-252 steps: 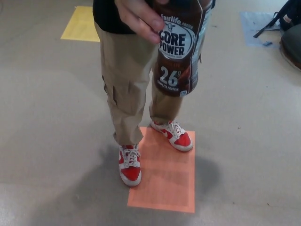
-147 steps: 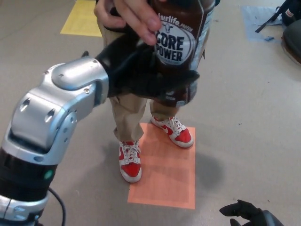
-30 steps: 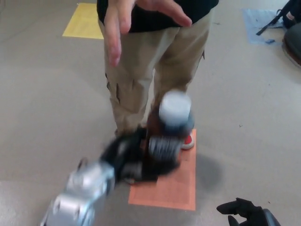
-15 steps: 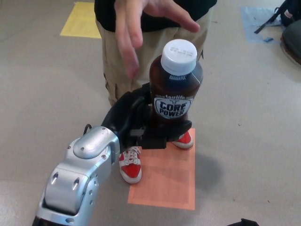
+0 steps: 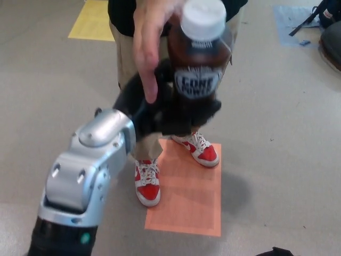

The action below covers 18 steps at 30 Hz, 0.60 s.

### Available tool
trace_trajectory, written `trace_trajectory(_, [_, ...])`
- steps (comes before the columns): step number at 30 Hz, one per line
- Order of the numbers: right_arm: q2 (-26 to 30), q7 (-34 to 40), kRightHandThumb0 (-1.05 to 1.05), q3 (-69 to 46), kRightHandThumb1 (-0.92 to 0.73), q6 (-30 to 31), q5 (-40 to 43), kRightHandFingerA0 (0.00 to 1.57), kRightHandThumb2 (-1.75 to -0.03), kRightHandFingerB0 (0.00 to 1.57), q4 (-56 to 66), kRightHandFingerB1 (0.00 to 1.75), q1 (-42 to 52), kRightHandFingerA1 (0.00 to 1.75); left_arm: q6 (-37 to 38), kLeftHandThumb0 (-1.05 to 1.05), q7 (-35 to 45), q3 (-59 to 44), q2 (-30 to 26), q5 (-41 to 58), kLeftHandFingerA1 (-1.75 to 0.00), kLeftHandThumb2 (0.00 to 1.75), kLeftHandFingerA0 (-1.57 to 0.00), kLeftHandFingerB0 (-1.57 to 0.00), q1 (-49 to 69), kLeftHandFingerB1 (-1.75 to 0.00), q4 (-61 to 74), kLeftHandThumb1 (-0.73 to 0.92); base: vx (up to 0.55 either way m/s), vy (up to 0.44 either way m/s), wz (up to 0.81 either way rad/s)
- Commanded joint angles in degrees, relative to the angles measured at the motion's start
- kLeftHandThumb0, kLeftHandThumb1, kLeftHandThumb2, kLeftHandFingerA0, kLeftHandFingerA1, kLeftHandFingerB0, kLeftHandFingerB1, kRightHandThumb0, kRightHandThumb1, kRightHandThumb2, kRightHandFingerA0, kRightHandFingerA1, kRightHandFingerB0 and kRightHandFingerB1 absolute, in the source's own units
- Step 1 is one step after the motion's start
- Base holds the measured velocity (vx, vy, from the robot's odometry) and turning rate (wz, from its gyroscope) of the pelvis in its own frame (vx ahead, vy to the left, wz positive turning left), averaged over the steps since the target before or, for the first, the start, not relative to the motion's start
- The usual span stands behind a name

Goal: The robot recieved a bottle of protein shake from a person using its left hand and then shake the protein up and down 2 two times and hand it back to the person

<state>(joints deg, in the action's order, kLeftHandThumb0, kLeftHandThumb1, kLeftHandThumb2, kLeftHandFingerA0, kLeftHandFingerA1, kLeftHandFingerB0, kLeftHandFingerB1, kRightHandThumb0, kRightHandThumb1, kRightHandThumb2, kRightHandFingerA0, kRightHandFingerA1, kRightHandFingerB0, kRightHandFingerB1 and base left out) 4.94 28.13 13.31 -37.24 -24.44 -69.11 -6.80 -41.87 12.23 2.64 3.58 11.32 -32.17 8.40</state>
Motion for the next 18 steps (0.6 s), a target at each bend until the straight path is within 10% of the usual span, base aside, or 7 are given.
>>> trace_trajectory(1, [1.01, -0.40, -0.28, -0.45, -0.79, 0.89, 0.64, 1.02, -0.80, 0.78, 0.35, 0.62, -0.84, 0.68, -3.94, -0.22, -0.92, -2.41, -1.11, 1.79, -1.62, 0.66, -0.71, -0.66, -3.70, -1.15, 0.00, 0.85, 0.00, 0.000, 0.00])
trace_trajectory(13, [0.88, -1.93, -0.27, -1.24, -0.75, 0.74, 1.65, 1.05, -0.86, 0.78, 0.62, 0.62, -0.74, 0.70, -3.21, -0.21, -1.02, -3.87, -1.85, 2.19, -1.63, 0.65, -0.69, -0.66, -4.33, -1.11, -0.93, 0.83, 0.00, 0.000, 0.00])
trace_trajectory(15, [1.02, -1.76, -0.29, -1.15, -0.77, 0.71, 1.29, 1.05, -0.82, 0.79, 0.52, 0.62, -0.78, 0.70, -3.01, -0.22, -1.70, -4.68, -1.04, 2.67, -1.49, 0.68, -0.77, -0.73, -4.05, -0.89, -1.01, 0.81, 0.00, 0.000, 0.00])
trace_trajectory(16, [1.12, -1.10, -0.31, -0.90, -0.77, 0.37, 0.81, 1.06, -0.82, 0.79, 0.43, 0.62, -0.76, 0.70, -4.63, -0.40, -2.32, -2.90, -2.40, 0.74, -0.51, 0.61, -0.76, -0.43, -3.75, -0.35, 0.41, 0.71, 0.00, 0.000, 0.00])
trace_trajectory(17, [1.16, -0.83, -0.31, -0.80, -0.77, 0.23, 0.62, 1.06, -0.82, 0.79, 0.40, 0.62, -0.75, 0.70, -5.33, -0.40, -2.59, -2.08, -3.04, -0.06, -0.51, 0.61, -0.76, -0.43, -3.64, -0.35, 1.03, 0.71, 0.00, 0.000, 0.00])
trace_trajectory(18, [1.07, -0.65, -0.31, -0.79, -0.78, -0.01, 0.58, 1.06, -0.81, 0.80, 0.28, 0.62, -0.85, 0.71, -6.42, -0.57, -0.77, -1.94, -4.20, 1.15, -0.44, 0.78, -0.23, -0.10, -3.82, -0.36, 1.08, 0.55, 0.00, 0.000, 0.00])
